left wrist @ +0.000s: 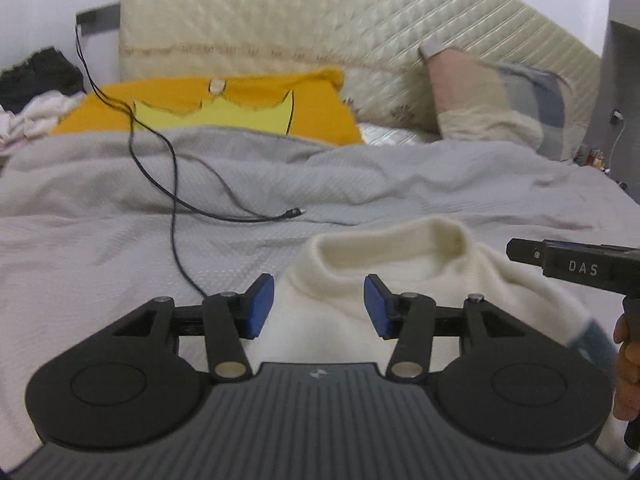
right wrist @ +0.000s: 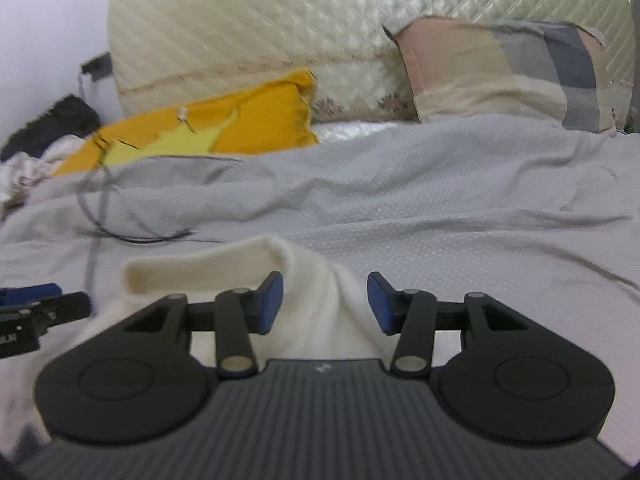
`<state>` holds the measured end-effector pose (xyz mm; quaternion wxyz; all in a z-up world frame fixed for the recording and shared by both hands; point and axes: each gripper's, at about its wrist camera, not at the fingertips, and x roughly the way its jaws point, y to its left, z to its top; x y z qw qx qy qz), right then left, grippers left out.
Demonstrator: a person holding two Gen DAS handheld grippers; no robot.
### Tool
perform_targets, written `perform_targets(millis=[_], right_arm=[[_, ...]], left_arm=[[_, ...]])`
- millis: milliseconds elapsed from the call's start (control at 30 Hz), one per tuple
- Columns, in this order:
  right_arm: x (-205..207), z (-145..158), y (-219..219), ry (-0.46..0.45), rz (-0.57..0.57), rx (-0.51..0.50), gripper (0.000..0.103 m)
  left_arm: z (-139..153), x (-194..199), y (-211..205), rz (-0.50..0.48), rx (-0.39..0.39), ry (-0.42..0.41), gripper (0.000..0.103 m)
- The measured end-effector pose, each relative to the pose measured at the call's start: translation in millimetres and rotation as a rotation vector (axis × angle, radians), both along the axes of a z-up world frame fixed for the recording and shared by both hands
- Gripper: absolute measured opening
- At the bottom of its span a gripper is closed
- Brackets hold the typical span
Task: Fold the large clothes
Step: 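Lay the sweater flat on the bed and open both tools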
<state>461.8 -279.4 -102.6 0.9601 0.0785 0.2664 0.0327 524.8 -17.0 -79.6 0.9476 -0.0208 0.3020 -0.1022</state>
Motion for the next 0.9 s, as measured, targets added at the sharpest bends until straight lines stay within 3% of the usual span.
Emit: perform_targets(millis=[533, 767, 900], right_arm=[[-237.4, 91.7, 16.2, -0.182, 0.073, 0.019, 0.049], [-319.9, 91.3, 16.0, -0.209, 0.068, 0.025, 0.049], [-357.6, 86.2, 16.0, -0.229, 0.068, 0.022, 0.049]], left_arm=[[116.5, -258.2, 5.4, -0.025, 0.002, -0.165, 0.056], [124.7, -359.1, 11.3, -0.044, 0.042, -0.24, 0.056], [119.4, -405.0, 22.5, -0.035, -0.002, -0.232, 0.056]])
